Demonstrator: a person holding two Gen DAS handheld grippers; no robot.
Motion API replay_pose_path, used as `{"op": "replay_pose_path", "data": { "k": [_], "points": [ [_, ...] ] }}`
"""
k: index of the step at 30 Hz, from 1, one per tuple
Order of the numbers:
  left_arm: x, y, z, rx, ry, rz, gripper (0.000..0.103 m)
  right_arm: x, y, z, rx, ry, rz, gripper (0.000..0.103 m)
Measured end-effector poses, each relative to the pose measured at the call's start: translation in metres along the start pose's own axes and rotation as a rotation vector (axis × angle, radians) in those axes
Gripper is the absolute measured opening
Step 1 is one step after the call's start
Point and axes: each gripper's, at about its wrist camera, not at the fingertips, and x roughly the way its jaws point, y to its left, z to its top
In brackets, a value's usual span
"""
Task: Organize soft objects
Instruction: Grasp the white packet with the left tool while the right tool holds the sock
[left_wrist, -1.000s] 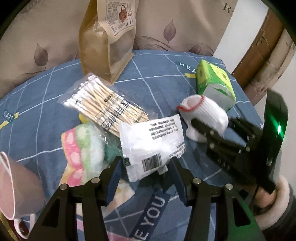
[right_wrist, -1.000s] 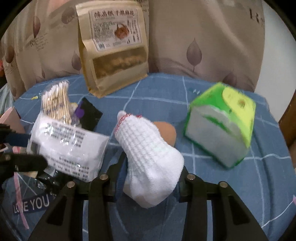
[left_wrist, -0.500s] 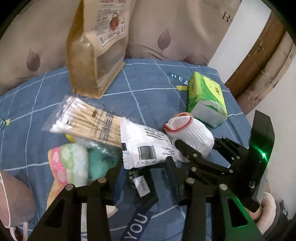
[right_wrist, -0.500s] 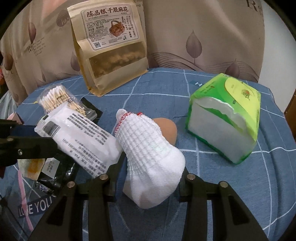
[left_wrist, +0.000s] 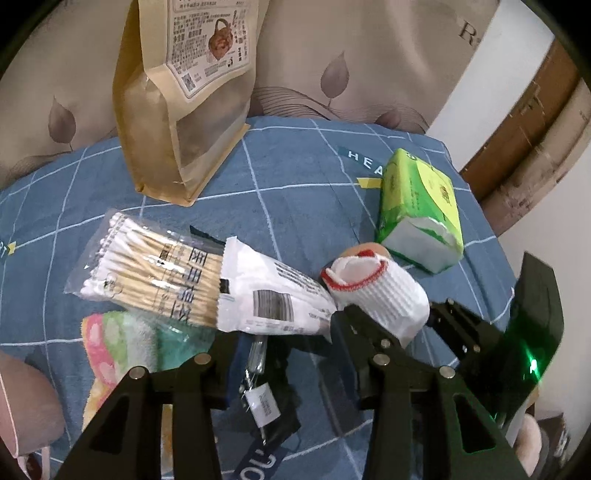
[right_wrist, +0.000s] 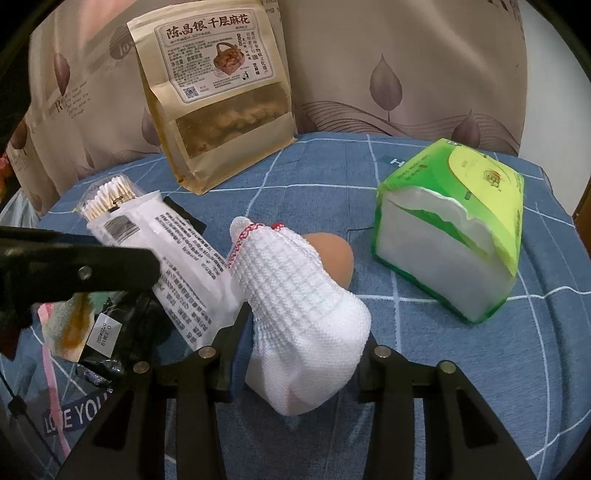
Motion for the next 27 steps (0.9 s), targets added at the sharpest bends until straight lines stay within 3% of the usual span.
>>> {"op": "replay_pose_path", "data": {
  "k": [6,8,9,12,27],
  "points": [
    [0.015,-0.001,0.013,-0.039,0.011,0.011,0.045,0.0,-0.001,0.0,0.007,0.001,0.006,0.039],
    [0.019,0.0,0.017,-0.055,0.009,-0.01,0.038,0.0,-0.001,0.0,0.009,0.001,0.008,0.039],
    [0.022,0.001,0.019,-0.064,0.011,-0.006,0.029,0.0,-0.001,0.0,0.011,0.001,0.009,0.039],
    [0.025,0.003,0.021,-0.071,0.014,-0.016,0.027,0.001,-0.002,-0.001,0.017,0.003,0.013,0.04],
    [-0.001,-0.013,0.015,0.034,-0.036,0.024,0.017,0.002,-0.004,-0.001,0.021,0.01,0.013,0.04]
  ]
}}
